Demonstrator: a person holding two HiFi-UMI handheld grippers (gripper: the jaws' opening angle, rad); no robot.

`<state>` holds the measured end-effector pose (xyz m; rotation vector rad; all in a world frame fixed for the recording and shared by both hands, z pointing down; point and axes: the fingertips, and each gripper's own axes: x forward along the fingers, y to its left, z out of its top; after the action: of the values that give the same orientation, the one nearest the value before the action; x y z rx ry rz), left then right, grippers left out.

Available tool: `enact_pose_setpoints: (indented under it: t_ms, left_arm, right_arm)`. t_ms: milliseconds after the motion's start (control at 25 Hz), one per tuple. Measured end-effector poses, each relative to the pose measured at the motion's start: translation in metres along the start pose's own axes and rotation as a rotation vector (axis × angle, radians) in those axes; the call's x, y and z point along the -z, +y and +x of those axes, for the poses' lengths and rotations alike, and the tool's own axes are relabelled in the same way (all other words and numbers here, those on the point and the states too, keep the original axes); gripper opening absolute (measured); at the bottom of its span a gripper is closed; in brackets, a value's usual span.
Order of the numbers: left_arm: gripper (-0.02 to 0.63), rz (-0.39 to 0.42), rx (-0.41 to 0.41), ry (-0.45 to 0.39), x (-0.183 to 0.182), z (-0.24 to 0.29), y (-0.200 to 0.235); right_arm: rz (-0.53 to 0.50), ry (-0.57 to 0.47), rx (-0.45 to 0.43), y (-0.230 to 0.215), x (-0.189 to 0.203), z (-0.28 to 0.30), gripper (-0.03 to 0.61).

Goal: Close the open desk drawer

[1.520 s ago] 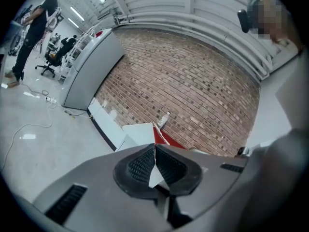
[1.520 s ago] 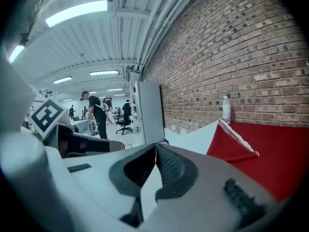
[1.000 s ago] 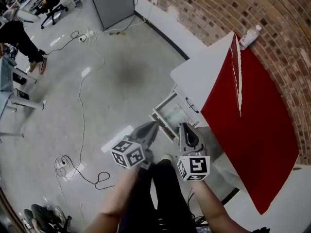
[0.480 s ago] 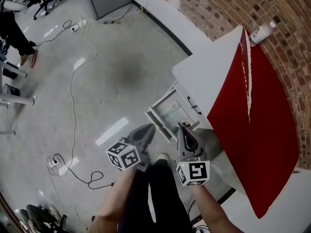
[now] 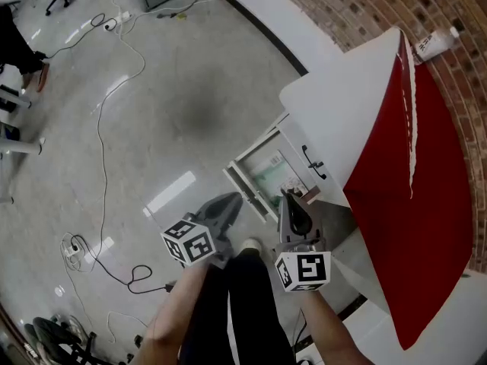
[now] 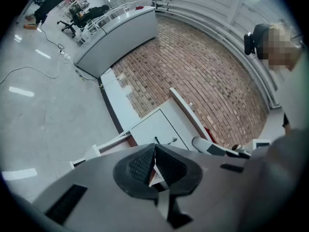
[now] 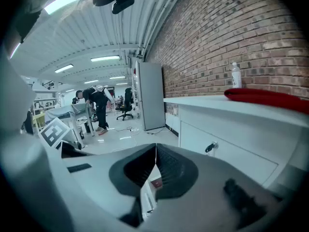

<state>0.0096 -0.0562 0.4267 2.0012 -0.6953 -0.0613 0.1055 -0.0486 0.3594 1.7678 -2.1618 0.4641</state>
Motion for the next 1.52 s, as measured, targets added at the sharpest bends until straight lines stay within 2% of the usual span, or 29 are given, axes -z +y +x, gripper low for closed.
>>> enact_pose_setpoints:
  t_ms: [240,480,720,920,1160,1360,1520]
  left_arm:
    - [0.011,-0.053,-0.027,-0.006,0.025,0.007,0.046]
    - [0.011,-0.101,-0.031,0.019,0.054,0.019,0.085]
    - [0.011,-0.176,-0.010,0.006,0.076,0.031,0.118]
    - [0.011,-0.207,0.019,0.017,0.097,0.044,0.138]
    - [0.011,-0.269,0.015,0.018,0.117,0.057,0.165]
    - [0.011,-0.295,0.065,0.041,0.127,0.073,0.174]
    - [0.011,-0.336,0.068,0.031,0.135,0.081,0.185]
  right_arm:
    - [-0.005,0.012,-0.009,0.000,0.030,0.020,0.012]
    - [0.032,0.009,-0.001,-0.007,0.062,0.037,0.012]
    - [0.012,-0.003,-0.009,-0.009,0.082,0.059,0.012]
    - [-0.003,-0.029,-0.020,-0.012,0.098,0.080,0.012]
    - [-0.033,-0.079,-0.064,-0.015,0.115,0.106,0.012]
    - [-0.063,-0.096,-0.090,-0.021,0.124,0.129,0.012]
    - [-0.044,-0.094,-0.084,-0.026,0.130,0.144,0.012]
